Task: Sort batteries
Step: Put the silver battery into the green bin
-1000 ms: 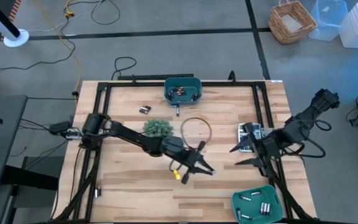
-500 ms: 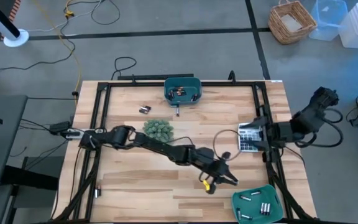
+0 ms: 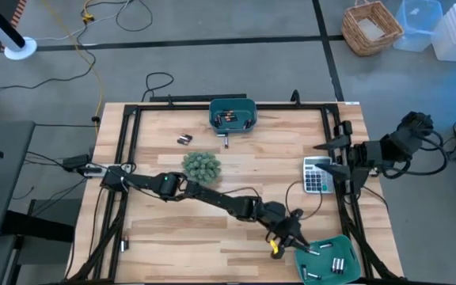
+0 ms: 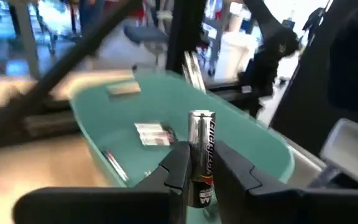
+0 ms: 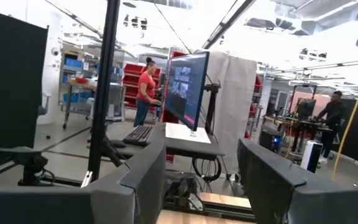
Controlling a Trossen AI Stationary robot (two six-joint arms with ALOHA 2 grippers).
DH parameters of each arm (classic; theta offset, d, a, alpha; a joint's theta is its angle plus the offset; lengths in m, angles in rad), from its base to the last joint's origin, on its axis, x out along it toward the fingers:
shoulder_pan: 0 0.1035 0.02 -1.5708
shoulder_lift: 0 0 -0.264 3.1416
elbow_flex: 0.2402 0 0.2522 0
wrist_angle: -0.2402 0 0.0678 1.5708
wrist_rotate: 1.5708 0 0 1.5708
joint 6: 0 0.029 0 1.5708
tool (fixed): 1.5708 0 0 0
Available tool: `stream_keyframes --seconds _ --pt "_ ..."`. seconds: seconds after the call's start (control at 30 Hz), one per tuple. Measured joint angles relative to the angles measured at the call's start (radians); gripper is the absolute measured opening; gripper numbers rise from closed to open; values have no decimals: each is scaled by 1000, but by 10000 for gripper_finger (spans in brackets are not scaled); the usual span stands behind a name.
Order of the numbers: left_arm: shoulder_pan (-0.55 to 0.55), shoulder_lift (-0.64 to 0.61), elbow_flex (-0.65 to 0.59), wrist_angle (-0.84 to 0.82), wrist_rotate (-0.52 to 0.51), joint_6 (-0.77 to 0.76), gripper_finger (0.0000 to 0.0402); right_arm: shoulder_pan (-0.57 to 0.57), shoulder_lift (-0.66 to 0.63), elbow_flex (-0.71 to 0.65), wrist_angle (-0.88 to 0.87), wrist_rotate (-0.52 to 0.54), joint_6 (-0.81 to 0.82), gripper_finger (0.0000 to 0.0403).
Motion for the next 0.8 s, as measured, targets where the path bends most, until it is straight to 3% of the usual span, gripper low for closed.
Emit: stream_keyframes --seconds 0.43,0.8 --pt "-13 -4 2 -21 -3 -2 39 -43 3 0 -4 0 1 215" --pt "-13 -4 -8 -24 13 -13 80 -43 4 0 -4 0 3 215"
